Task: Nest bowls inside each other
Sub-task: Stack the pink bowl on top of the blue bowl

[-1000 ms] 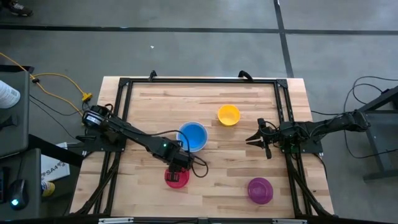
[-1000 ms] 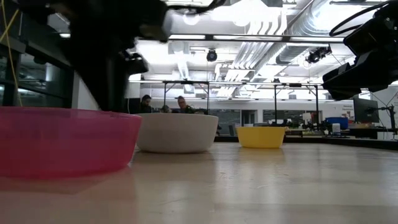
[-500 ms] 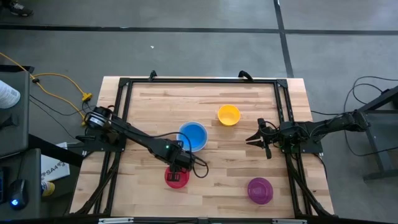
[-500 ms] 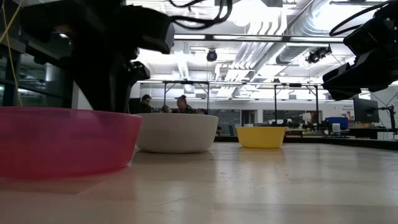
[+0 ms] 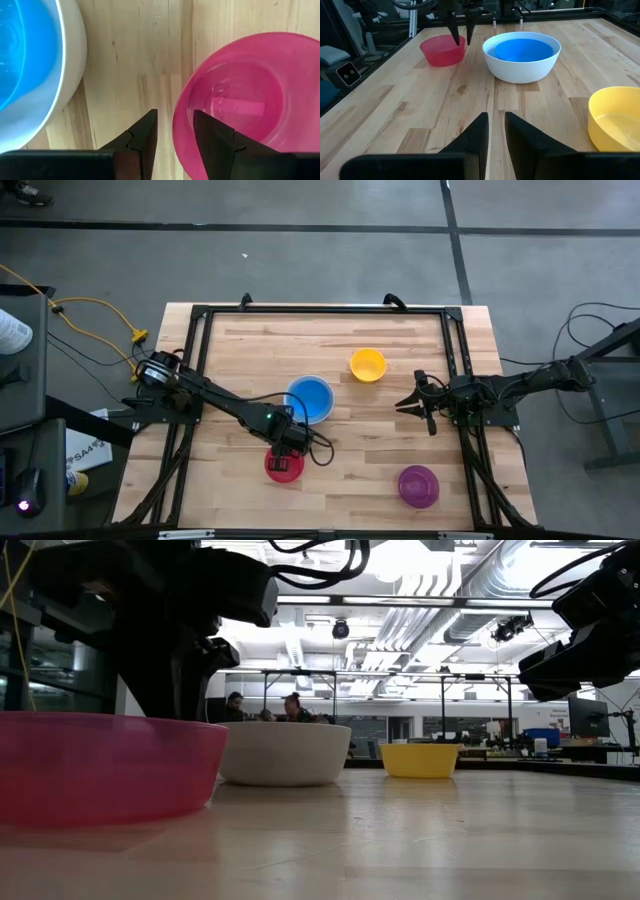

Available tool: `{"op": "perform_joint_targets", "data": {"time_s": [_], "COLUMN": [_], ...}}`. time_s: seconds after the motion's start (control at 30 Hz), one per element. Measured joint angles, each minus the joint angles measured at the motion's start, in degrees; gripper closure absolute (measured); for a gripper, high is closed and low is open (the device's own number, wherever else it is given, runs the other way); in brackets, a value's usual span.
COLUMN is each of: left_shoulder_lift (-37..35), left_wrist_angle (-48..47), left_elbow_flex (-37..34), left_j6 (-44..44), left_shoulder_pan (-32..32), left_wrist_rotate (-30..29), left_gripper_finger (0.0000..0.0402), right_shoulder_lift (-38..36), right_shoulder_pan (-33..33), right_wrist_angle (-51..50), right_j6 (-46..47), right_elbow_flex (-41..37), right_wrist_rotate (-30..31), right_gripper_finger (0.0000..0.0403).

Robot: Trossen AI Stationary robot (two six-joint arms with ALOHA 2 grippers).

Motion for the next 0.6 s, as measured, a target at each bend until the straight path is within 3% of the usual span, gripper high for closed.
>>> {"op": "perform_joint_targets", "data": {"time_s": [0.6], "left_shoulder_lift": [0.66], "left_wrist_angle": [-0.62], "left_elbow_flex": [0.00], "left_j6": [-0.49], "left_shoulder_pan": [0.00], "left_wrist_rotate": [1.49], "left_gripper_finger": [0.0278], "right_shoulder_lift": [0.02], "right_shoulder_pan": [0.00], "right_wrist_angle": [-0.01], "right_j6": [0.00], "right_elbow_flex": [0.00], "right_wrist_rotate": [0.00], "right_gripper_finger": [0.0346]}}
